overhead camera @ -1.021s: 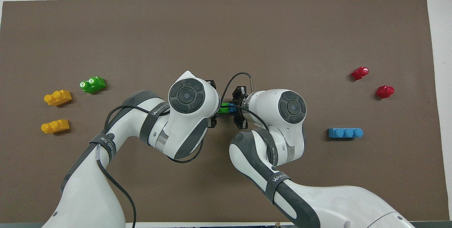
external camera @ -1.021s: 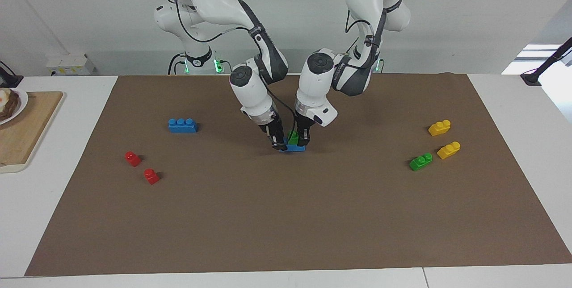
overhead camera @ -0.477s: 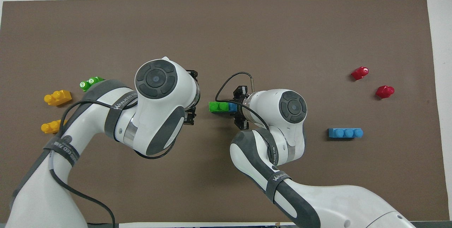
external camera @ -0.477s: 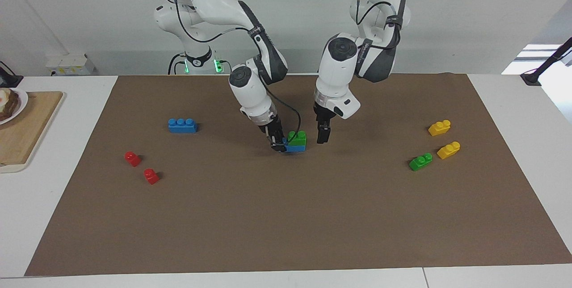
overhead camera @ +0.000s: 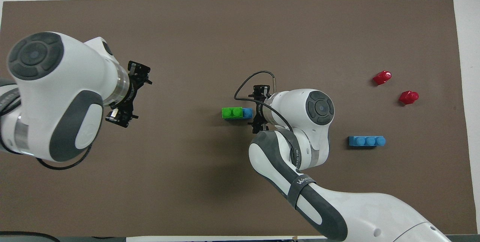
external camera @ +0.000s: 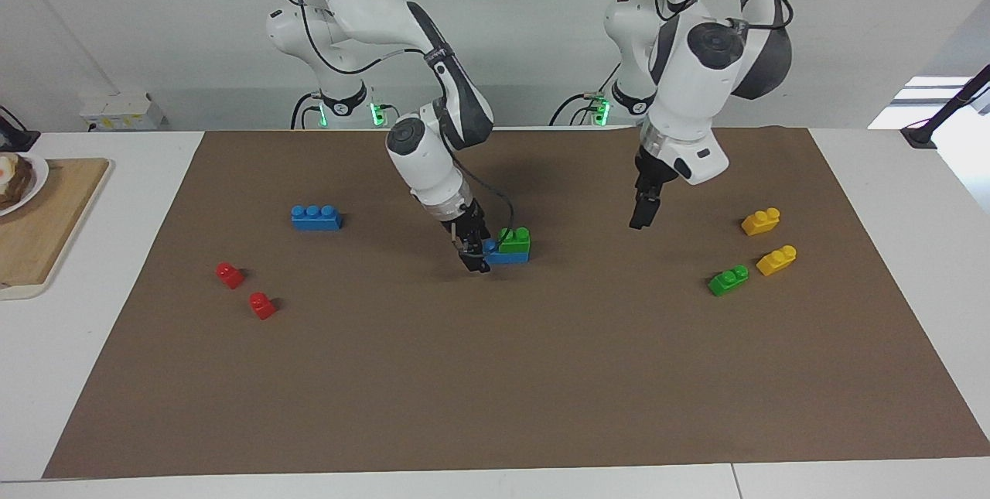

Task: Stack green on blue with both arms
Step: 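Release the stacked bricks with the right gripper and withdraw both grippers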

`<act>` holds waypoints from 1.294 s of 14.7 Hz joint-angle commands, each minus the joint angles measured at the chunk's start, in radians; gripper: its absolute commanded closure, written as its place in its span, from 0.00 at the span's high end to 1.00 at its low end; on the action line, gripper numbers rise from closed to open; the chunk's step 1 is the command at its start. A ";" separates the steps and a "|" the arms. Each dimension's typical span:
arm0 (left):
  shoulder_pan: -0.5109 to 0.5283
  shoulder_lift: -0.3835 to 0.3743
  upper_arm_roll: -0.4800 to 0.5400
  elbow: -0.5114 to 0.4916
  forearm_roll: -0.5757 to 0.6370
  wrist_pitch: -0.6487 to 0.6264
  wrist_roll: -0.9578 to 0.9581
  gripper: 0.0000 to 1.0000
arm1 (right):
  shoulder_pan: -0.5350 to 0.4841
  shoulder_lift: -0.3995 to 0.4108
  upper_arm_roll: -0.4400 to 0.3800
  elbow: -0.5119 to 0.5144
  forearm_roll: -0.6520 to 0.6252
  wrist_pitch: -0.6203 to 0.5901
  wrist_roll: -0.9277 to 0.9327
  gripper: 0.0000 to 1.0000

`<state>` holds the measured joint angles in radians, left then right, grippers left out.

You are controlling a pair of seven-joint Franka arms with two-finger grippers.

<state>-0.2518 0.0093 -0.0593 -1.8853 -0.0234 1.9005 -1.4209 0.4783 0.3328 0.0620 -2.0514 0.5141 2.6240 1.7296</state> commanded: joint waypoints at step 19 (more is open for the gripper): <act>0.324 -0.074 0.009 0.110 0.079 -0.228 1.514 1.00 | -0.491 -0.271 -0.004 0.227 -0.353 -0.662 -1.039 1.00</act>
<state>0.0713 -0.0699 -0.0505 -1.8391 0.0350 1.6954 0.0684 0.0077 0.1029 0.0470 -1.8248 0.2351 1.9993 0.7781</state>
